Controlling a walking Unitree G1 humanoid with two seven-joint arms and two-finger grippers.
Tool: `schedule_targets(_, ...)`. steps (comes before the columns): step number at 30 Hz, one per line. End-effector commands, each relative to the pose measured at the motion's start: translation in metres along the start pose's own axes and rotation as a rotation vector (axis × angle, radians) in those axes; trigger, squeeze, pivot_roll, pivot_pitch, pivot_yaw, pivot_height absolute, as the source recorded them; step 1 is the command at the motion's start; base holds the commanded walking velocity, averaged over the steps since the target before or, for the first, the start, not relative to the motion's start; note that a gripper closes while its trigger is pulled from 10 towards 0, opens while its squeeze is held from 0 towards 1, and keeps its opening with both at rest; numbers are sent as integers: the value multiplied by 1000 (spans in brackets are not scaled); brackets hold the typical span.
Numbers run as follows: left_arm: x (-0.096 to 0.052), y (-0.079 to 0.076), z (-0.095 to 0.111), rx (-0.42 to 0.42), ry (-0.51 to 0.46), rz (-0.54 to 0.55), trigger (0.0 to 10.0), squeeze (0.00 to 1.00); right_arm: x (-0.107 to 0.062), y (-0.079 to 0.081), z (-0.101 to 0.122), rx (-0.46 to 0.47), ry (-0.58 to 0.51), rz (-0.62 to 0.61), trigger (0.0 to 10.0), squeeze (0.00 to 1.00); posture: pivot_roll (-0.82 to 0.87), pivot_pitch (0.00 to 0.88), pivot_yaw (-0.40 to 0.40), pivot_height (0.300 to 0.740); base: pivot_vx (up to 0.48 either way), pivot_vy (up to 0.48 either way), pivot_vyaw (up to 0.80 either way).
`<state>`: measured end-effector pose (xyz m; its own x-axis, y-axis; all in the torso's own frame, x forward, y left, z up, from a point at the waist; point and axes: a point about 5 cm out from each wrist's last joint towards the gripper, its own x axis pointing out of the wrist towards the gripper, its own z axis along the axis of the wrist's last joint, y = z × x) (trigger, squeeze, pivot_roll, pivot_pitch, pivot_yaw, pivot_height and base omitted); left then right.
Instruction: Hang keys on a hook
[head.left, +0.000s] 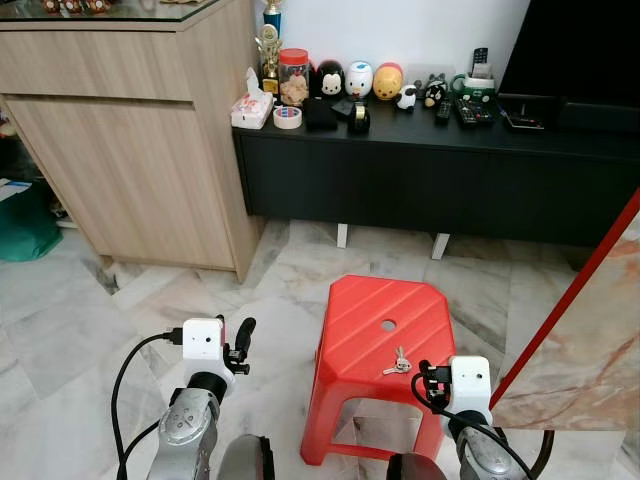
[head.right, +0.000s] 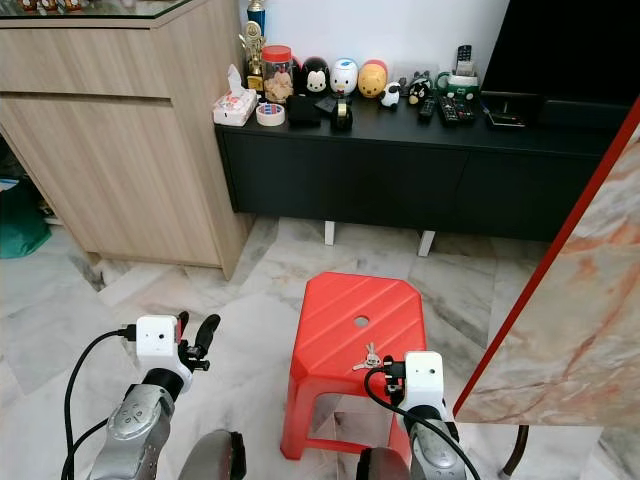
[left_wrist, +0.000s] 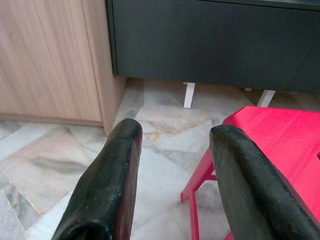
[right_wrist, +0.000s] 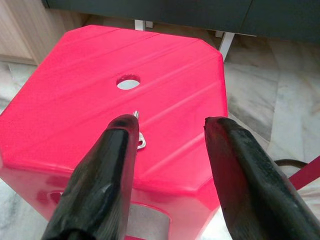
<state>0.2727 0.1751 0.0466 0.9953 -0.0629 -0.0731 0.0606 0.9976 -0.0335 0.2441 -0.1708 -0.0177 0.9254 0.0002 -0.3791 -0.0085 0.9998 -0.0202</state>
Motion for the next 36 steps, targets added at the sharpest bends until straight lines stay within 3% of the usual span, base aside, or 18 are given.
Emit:
schedule_targets(1,-1,2,-3,-9,20,5,10000,0,1,0,2,5,-16,2,10000,0,8,0,-16,590,0,0,0)
schedule_targets(17,1,-1,-2,-12,22,-2,10000,0,1,2,5,-19,-40,25,10000,0,11,0,-14,590,0,0,0)
schedule_targets(29,1,-2,-2,-8,18,-12,10000,0,1,5,8,-7,-58,41,10000,0,11,0,-14,590,0,0,776)
schedule_targets(36,1,-3,-2,-9,19,-17,10000,0,0,5,9,-3,-60,46,10000,0,11,0,-14,590,0,0,313)
